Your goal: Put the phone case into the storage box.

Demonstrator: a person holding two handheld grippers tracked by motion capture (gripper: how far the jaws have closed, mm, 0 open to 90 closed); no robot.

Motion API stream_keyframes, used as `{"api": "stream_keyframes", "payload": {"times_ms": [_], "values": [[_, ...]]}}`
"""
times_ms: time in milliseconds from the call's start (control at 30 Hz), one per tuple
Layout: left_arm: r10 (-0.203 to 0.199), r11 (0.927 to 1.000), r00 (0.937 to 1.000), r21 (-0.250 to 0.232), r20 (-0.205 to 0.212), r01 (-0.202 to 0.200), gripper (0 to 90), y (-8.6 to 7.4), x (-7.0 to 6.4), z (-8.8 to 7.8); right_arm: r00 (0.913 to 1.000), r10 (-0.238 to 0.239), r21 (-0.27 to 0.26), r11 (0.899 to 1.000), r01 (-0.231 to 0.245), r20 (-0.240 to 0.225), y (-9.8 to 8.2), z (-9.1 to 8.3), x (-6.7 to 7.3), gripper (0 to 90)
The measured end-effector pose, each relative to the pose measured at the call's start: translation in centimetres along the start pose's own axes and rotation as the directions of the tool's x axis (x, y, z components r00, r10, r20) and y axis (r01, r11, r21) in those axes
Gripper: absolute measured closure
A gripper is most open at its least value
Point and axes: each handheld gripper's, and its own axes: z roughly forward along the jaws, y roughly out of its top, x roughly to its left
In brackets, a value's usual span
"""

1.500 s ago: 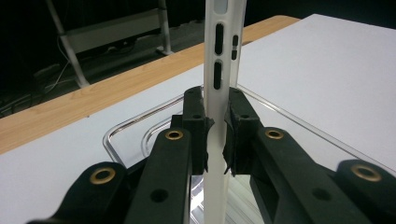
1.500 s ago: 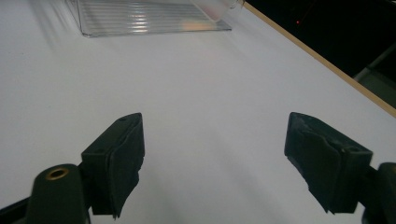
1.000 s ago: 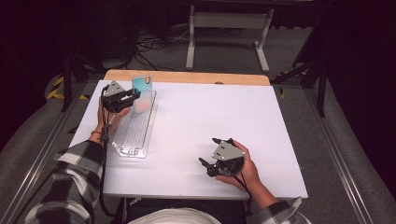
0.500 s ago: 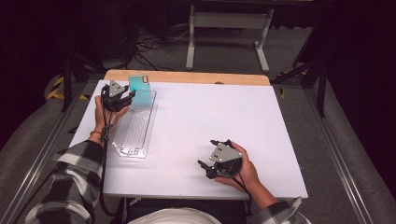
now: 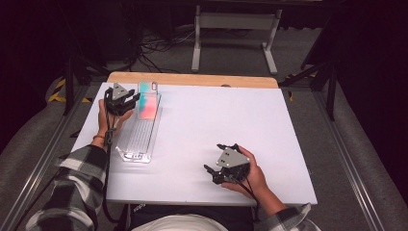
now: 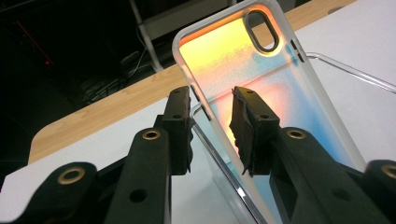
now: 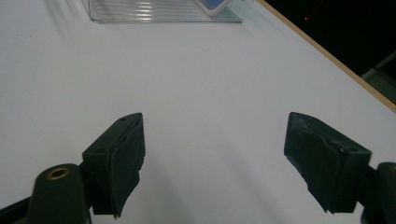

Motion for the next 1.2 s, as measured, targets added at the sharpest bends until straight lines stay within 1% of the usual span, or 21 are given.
{"api": "stream_keyframes", "payload": {"times_ms": [67,267,467,567,600,633,667,867,967,1033,1200], "values": [[-0.003,1.0,1.0,-0.004,0.006,0.003,68.4,0.0,0.1,-0.1,1.0,0.002,-0.003,1.0,-0.002,0.004,0.0,0.0,0.0,21.3],[-0.001,0.9999,1.0,-0.014,0.004,0.001,67.6,0.2,0.1,-0.4,0.9999,0.003,-0.012,1.0,-0.003,0.01,0.0,-0.1,-0.1,21.3],[-0.005,0.9996,1.0,-0.028,0.005,0.005,67.0,0.4,0.2,-0.9,0.9995,0.018,-0.033,0.999,-0.017,0.026,0.0,-0.4,-0.3,21.3],[-0.012,0.9992,0.9998,-0.037,0.018,0.013,66.5,0.6,0.1,-1.2,0.9989,0.031,-0.045,0.999,-0.03,0.036,0.0,-0.6,-0.5,21.3],[-0.004,0.9993,0.9998,-0.037,0.018,0.004,66.2,0.7,0.0,-1.2,0.9987,0.038,-0.051,0.998,-0.036,0.035,0.0,-0.6,-0.6,21.3],[-0.004,0.9993,0.9998,-0.037,0.018,0.004,66.1,0.7,0.0,-1.2,0.9987,0.038,-0.051,0.998,-0.036,0.035,0.0,-0.6,-0.6,21.3],[-0.003,0.9991,0.9999,-0.042,0.016,0.004,66.1,0.7,0.0,-1.4,0.998,0.043,-0.059,0.997,-0.041,0.045,-0.1,-0.7,-0.6,21.3],[-0.009,0.999,0.9994,-0.044,0.033,0.01,65.6,0.8,-0.1,-1.5,0.9972,0.057,-0.068,0.996,-0.053,0.048,-0.1,-0.9,-0.8,21.3],[-0.01,0.9988,0.9993,-0.047,0.037,0.011,65.5,0.8,-0.1,-1.6,0.9972,0.054,-0.068,0.996,-0.05,0.052,-0.1,-0.8,-0.7,21.3],[-0.018,0.9986,0.9988,-0.048,0.046,0.02,65.4,0.8,-0.2,-1.8,0.9969,0.053,-0.071,0.996,-0.049,0.057,-0.1,-0.8,-0.7,21.3],[-0.01,0.9983,0.999,-0.056,0.044,0.013,65.0,0.8,-0.2,-2.2,0.9964,0.06,-0.079,0.995,-0.055,0.061,-0.1,-1.0,-0.8,21.3]]}}
